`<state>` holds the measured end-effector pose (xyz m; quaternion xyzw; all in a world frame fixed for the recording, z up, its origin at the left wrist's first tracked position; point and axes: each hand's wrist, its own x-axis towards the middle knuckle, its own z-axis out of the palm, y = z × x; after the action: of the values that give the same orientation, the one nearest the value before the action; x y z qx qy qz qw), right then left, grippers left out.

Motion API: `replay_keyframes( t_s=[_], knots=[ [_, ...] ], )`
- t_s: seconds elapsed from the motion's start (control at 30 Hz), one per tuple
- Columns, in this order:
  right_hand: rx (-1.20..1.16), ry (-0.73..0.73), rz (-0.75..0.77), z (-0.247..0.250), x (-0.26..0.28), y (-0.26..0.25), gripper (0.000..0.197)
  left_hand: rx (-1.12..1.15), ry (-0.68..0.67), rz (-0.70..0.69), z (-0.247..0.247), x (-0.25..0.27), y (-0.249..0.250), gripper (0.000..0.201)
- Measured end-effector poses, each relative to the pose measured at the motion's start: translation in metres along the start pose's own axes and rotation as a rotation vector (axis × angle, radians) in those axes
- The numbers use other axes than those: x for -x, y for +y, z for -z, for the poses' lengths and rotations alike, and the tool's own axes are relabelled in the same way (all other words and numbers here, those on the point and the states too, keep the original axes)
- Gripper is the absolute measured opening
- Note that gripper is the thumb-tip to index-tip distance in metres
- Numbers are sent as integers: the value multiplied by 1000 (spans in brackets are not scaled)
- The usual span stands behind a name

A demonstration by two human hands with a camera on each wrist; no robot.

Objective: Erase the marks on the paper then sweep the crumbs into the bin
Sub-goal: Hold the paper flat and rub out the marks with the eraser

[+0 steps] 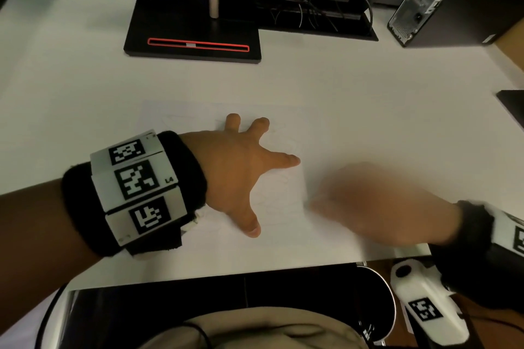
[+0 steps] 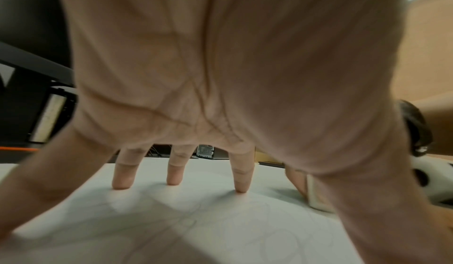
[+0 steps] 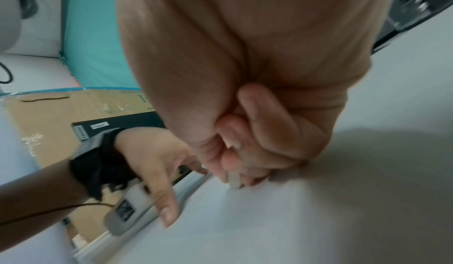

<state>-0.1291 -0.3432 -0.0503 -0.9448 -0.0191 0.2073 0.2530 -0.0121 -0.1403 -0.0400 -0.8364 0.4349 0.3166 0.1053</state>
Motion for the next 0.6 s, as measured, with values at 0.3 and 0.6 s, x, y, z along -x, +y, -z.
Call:
replay_keyframes(
  t_s=[0.3,0.6],
  knots=[
    [28,-25,47,-5,-4,-6,41,8,9,-8,-1,-1,0,117],
    [39,-35,54,-6,-9,-10,41,-1,6,2,-1,-2,1,117]
  ],
)
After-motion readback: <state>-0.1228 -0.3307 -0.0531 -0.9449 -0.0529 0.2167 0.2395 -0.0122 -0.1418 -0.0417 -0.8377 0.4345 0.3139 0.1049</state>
